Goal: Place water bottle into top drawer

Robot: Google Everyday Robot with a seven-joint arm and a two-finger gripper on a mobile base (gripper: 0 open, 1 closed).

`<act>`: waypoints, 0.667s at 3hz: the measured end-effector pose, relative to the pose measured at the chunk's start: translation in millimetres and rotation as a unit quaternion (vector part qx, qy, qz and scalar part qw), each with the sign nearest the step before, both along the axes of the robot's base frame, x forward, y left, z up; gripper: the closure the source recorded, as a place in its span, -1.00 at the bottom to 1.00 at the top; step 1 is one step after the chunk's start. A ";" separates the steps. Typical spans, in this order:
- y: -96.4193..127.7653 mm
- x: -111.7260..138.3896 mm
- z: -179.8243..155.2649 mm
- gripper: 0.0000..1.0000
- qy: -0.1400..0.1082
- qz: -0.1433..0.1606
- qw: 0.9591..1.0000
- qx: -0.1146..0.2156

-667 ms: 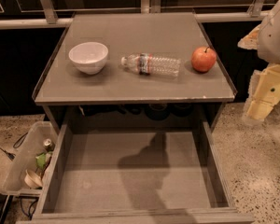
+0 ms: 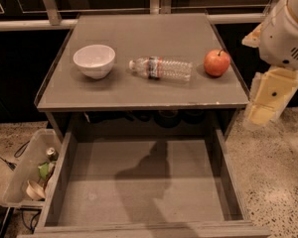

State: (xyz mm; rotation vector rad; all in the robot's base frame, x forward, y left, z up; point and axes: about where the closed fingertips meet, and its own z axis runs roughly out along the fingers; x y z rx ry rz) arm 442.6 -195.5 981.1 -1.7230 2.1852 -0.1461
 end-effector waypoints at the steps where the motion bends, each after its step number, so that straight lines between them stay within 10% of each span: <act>1: 38.3 15.4 8.2 -1.00 -0.022 0.032 0.999 0.010; 2: 60.5 37.0 13.0 -1.00 -0.023 0.049 0.996 0.065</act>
Offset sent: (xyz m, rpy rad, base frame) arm 0.0662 0.0979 0.0202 0.3430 -0.0122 0.1531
